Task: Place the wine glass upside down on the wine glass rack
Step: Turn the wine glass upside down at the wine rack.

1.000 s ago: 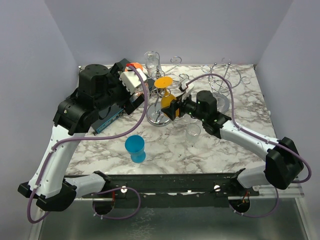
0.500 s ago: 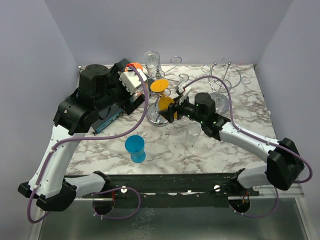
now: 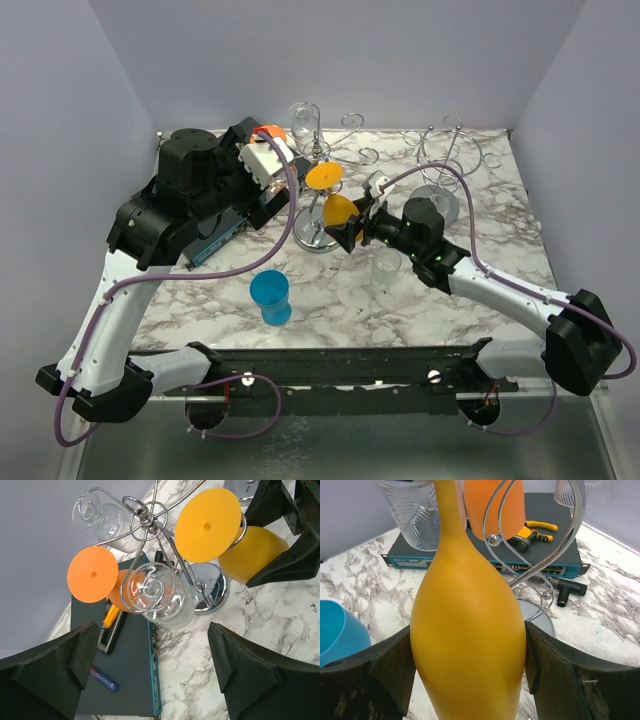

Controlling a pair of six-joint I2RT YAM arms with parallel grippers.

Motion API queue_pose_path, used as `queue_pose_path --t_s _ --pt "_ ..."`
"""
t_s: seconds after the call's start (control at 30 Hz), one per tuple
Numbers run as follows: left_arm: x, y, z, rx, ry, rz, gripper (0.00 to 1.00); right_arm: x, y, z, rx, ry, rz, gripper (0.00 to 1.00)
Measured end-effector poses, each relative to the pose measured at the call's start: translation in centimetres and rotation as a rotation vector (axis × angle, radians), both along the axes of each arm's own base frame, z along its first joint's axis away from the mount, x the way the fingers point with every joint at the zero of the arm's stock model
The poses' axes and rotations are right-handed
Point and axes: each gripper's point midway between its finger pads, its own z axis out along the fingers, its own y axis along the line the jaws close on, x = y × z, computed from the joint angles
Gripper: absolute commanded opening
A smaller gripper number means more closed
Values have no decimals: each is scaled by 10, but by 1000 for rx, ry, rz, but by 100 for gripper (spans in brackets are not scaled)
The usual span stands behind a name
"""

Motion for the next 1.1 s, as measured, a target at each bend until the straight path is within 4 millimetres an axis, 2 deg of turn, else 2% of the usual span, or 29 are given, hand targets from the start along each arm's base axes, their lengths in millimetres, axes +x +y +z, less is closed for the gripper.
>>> queue_pose_path --t_s 0.4,0.77,0.97,1.1 --pt "0 0 0 0 0 1 99 -3 0 2 64 -18 -3 63" --pt "1 1 0 3 -2 8 99 12 6 1 28 -144 1 64" --pt "1 2 0 5 -3 11 99 14 6 6 29 -197 0 64" --pt "1 2 0 7 -4 10 99 13 3 2 32 -204 -10 64"
